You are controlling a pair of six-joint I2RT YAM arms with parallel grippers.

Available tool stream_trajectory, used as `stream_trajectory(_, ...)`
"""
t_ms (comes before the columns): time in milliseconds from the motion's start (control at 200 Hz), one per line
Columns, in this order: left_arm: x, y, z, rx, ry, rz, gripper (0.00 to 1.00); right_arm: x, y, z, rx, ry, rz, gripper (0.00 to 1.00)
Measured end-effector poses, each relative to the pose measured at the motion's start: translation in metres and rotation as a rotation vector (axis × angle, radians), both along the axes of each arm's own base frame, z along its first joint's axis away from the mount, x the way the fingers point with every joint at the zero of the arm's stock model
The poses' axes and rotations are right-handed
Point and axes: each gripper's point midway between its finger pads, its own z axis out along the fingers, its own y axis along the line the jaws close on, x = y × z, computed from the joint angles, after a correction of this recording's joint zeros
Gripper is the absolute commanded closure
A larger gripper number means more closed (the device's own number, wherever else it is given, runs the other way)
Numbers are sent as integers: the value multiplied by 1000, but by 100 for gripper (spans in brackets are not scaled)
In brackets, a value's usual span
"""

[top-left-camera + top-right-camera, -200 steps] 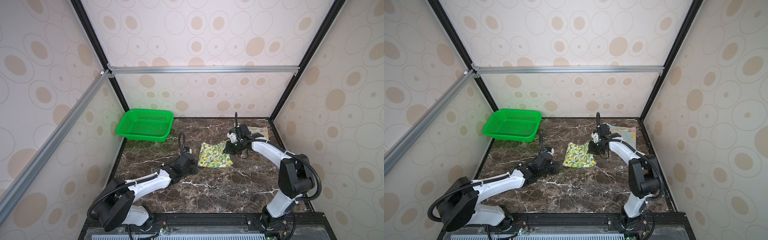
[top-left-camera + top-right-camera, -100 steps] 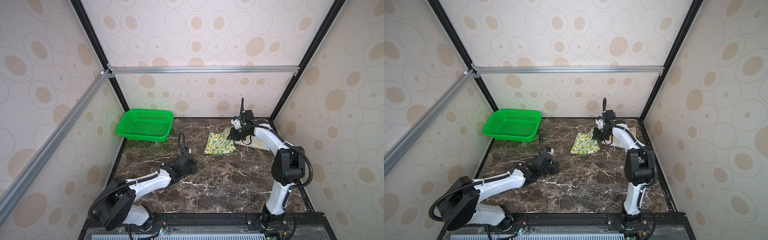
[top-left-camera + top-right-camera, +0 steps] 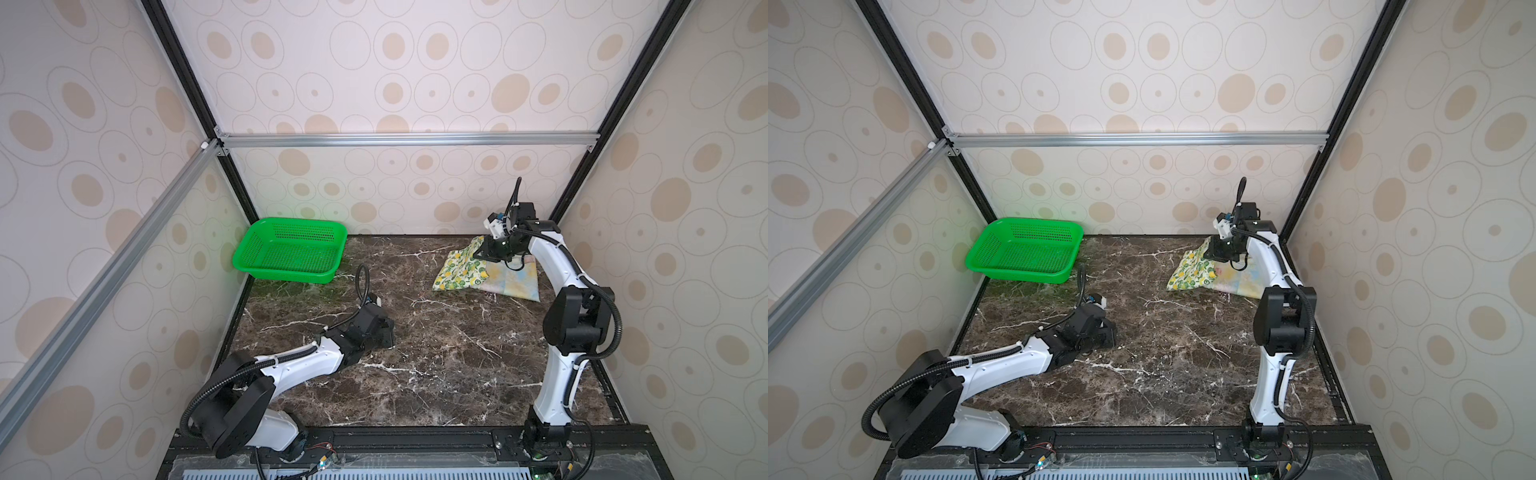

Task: Fold and stack skirts
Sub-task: Place the skirt on the skirt.

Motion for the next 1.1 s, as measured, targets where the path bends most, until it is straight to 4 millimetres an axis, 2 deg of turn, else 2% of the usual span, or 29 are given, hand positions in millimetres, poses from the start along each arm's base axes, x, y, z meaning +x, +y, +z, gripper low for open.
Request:
stream_trajectory(180,0,0,-10,19,22,-4,100,11,-9,10,36,-16,40,100)
stream_trajectory(605,10,-9,-6,24,35,-23,100,27,-49,38,143,-75,58,100)
stream_trajectory(830,12,-12,-10,35,55,-28,100,28,-45,48,258,-91,101,100)
stream_trajectory(1100,15,-19,-16,40,75,-41,100,25,-38,57,306,-101,130,100)
